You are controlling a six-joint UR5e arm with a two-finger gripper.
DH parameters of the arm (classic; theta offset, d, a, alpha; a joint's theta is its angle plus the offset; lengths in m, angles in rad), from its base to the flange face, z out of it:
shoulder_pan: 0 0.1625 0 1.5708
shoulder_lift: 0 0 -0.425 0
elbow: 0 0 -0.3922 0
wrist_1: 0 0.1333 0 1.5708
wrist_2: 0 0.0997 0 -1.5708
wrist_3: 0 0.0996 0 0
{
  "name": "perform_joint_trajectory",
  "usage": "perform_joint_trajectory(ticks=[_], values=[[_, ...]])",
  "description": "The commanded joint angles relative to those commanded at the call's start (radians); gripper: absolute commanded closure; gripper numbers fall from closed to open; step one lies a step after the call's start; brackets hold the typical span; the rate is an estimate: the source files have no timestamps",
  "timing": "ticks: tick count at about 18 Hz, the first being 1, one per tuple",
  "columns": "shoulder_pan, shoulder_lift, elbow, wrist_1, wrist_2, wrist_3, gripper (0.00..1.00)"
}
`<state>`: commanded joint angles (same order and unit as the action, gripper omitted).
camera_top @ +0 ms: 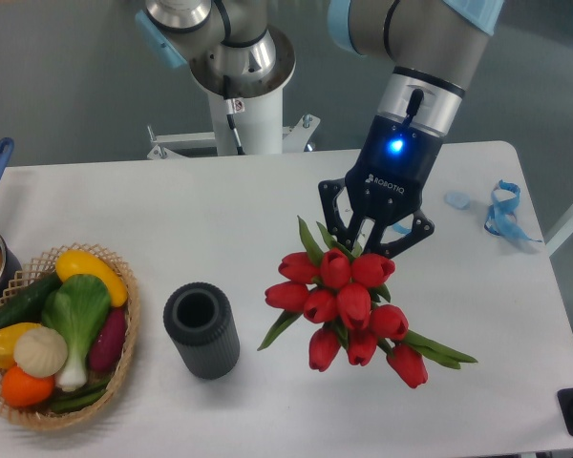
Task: Insert the flowers into the vase
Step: 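Carry the red tulip bunch with the gripper over the dark grey vase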
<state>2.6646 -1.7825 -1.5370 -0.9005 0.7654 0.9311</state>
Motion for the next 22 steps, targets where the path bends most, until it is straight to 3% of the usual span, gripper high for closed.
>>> perform_joint_trajectory(ticks=[6, 7, 12, 18, 22], values=[[-0.022, -0.012, 0.002, 0.04, -0.002, 0.0, 0.9], [-0.025, -0.017, -0.006, 0.073, -0.011, 0.0, 0.9], [-0.054, -0.026, -0.012, 0.124, -0.118, 0.003, 0.9], [-0.141, -0.087, -0.014, 0.19, -0.334, 0.061, 0.9], [-0.13, -0.095, -0.047, 0.192, -0.547, 0.139, 0.9]])
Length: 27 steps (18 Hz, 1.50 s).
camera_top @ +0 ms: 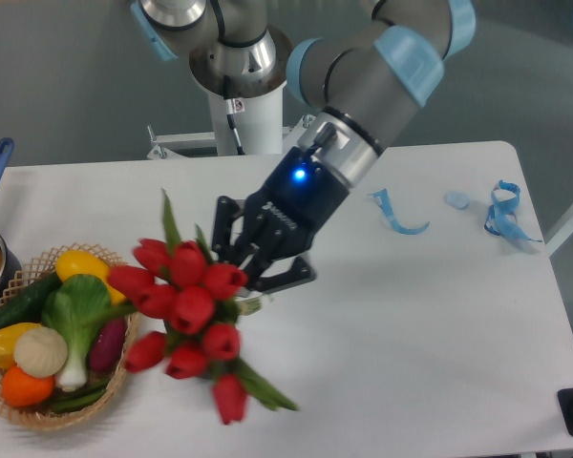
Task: Insert the flowers into the vase
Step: 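Carry the red tulip bunch with the gripper over the dark grey vase, then lower the tulip stems down into the vase opening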
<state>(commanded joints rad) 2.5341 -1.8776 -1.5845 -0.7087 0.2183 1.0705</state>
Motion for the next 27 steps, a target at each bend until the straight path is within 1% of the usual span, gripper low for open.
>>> perform_joint_trajectory(ticks=[2, 3, 5, 10, 12, 16, 18, 21, 23, 27], values=[[0.0, 0.002, -0.026, 0.0, -0.068, 0.045, 0.9], [0.002, 0.002, -0.029, 0.0, -0.094, 0.057, 0.9], [0.005, 0.006, -0.055, 0.0, -0.122, 0.065, 0.9], [0.006, 0.012, -0.115, 0.0, -0.137, 0.152, 0.9], [0.006, 0.012, -0.12, 0.0, -0.14, 0.157, 0.9], [0.011, 0.012, -0.163, 0.0, -0.14, 0.207, 0.9], [0.024, 0.012, -0.187, 0.0, -0.14, 0.226, 0.9], [0.028, 0.012, -0.212, 0.0, -0.139, 0.232, 0.9], [0.029, 0.009, -0.241, 0.0, -0.137, 0.233, 0.9], [0.035, -0.003, -0.264, 0.0, -0.137, 0.241, 0.9]])
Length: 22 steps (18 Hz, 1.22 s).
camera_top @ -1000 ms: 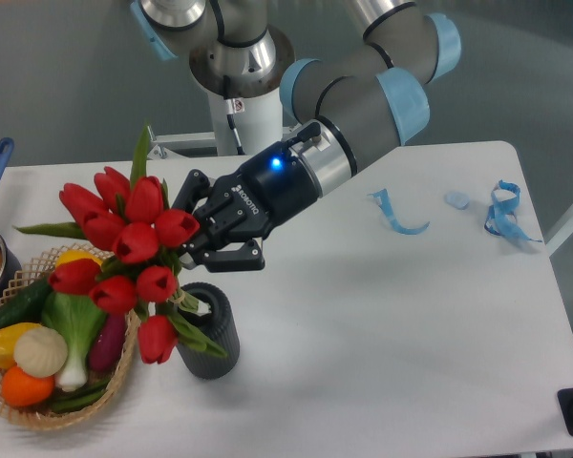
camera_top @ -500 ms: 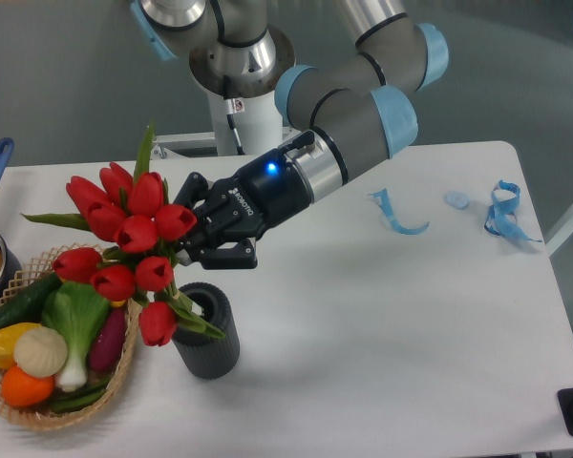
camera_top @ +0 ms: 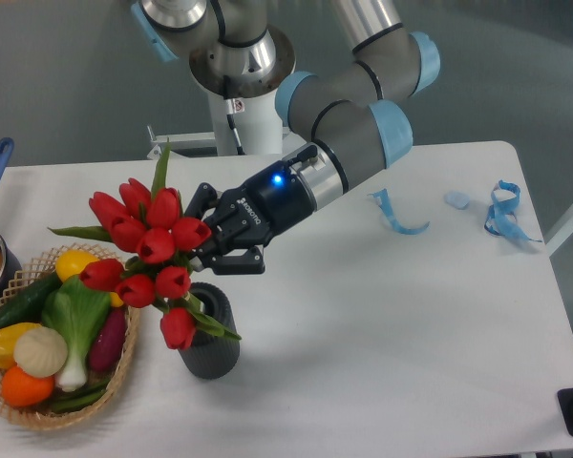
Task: Insert the flowers into the vase
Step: 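Lower the tulip stems down into the vase opening, then open the gripper to release the tulips in the vase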
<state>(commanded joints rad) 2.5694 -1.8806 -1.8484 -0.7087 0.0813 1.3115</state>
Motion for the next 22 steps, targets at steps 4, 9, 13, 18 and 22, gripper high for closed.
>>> perform_joint_trajectory(ticks=[4, 9, 13, 18, 22], values=[[0.0, -0.034, -0.011, -0.002, 0.002, 0.009, 0.9], [0.002, -0.092, -0.029, -0.002, 0.003, 0.043, 0.9], [0.011, -0.092, -0.055, -0.002, 0.005, 0.054, 0.9], [0.015, -0.1, -0.074, -0.003, 0.008, 0.074, 0.86], [0.018, -0.101, -0.077, -0.003, 0.008, 0.075, 0.73]])
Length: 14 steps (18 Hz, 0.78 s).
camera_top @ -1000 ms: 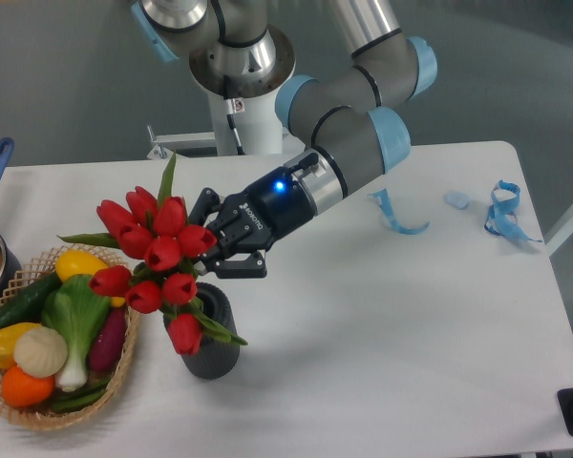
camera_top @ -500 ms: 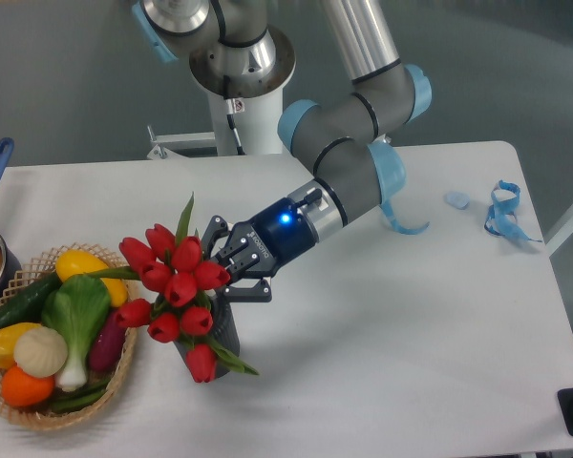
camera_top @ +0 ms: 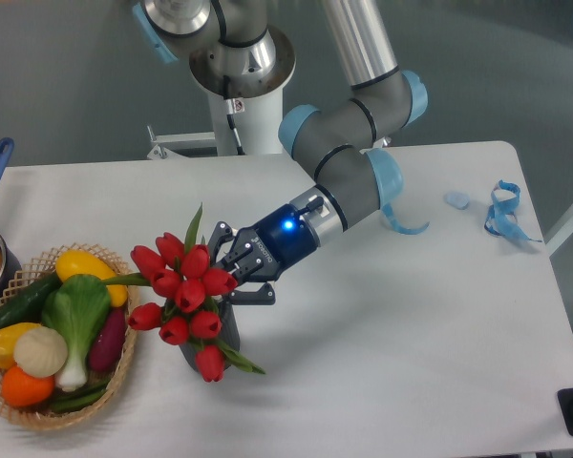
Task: Insert the flowers into the vase
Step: 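Open the gripper to release the tulips in the vase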
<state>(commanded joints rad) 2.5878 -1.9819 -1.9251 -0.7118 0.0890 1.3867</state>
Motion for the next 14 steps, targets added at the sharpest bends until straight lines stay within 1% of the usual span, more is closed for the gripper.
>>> perform_joint_trajectory(ticks=[1, 2, 4, 5, 6, 11, 14], values=[[0.0, 0.002, 0.002, 0.002, 0.0, 0.0, 0.64], [0.005, 0.002, 0.002, 0.002, -0.002, 0.002, 0.39], [0.014, 0.0, 0.003, 0.002, 0.0, 0.002, 0.23], [0.017, 0.002, 0.003, 0.002, 0.0, 0.002, 0.07], [0.026, 0.002, 0.003, 0.0, 0.0, 0.002, 0.0], [0.037, 0.008, 0.014, 0.002, 0.005, 0.003, 0.0], [0.055, 0.015, 0.026, 0.002, 0.038, 0.026, 0.0]])
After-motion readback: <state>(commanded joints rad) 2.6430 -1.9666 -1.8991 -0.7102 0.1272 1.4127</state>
